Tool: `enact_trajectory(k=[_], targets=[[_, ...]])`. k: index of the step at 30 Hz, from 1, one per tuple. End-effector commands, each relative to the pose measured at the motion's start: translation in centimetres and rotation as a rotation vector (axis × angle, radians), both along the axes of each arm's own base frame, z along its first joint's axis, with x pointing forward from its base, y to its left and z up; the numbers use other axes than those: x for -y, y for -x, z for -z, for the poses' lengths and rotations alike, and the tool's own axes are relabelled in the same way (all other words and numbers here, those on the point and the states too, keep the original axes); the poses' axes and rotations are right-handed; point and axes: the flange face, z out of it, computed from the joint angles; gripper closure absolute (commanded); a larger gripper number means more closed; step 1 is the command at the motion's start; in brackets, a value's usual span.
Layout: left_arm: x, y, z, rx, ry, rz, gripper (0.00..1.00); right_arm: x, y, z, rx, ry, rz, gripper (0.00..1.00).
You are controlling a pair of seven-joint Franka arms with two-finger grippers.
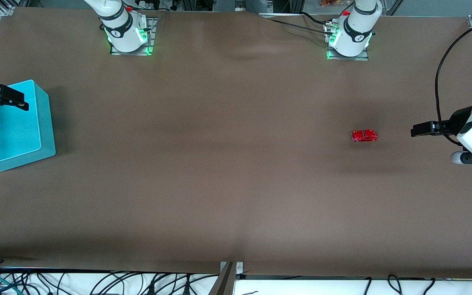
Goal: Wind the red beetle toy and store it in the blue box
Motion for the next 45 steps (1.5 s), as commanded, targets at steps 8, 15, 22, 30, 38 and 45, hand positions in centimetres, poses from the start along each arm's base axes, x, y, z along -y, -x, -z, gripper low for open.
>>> enact_trajectory(k=[8,15,22,30,38,45], targets=[[-0.5,0.2,0.1,-0.013,0.021,0.013,0.00,-0.3,-0.1,-0.9,0.005,-0.003,0.042,0.00],[-0.4,0.2,0.1,-0.013,0.021,0.014,0.00,-0.1,-0.2,-0.9,0.011,-0.001,0.045,0.00],[-0.3,0.2,0.2,-0.014,0.022,0.016,0.00,0.4,-1.0,-0.6,0.041,0.003,0.049,0.00],[-1.7,0.5,1.3,-0.044,0.015,-0.021,0.00,2.9,-0.9,-0.9,0.070,0.024,0.077,0.00],[-4.6,1.0,2.2,-0.079,0.005,-0.134,0.00,2.4,-1.0,-0.8,0.067,0.021,0.070,0.00],[-5.2,1.1,4.7,-0.126,-0.007,-0.174,0.00,2.7,-0.9,-0.8,0.067,0.019,0.080,0.00]])
